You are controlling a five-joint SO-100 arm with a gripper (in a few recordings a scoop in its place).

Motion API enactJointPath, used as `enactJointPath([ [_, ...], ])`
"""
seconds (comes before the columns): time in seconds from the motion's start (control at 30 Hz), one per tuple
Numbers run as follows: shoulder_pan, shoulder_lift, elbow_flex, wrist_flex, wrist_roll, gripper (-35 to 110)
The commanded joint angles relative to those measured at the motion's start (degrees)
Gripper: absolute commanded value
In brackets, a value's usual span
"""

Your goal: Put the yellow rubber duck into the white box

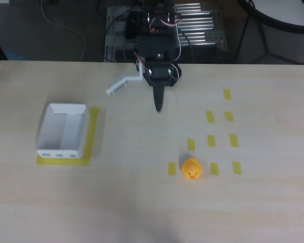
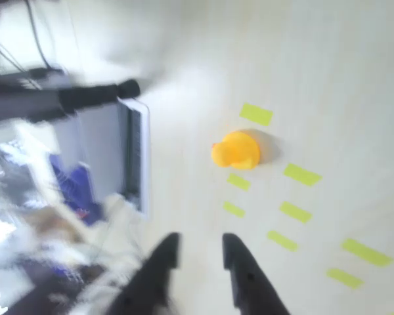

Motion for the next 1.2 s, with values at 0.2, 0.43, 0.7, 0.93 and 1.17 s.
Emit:
enactJointPath([
  [0.2,-10.28,-26.37,-14.68,7.03,-23.47,39],
  [0.43,-11.34,-43.15,-25.31,8.88,-23.91,47],
  [0.7,-9.67,-57.83,-42.63,10.46,-23.29,47],
  [0.93,-10.55,-62.31,-46.85,10.81,-25.49,49],
  [1.17,-12.39,-64.86,-48.25,10.81,-26.37,49],
])
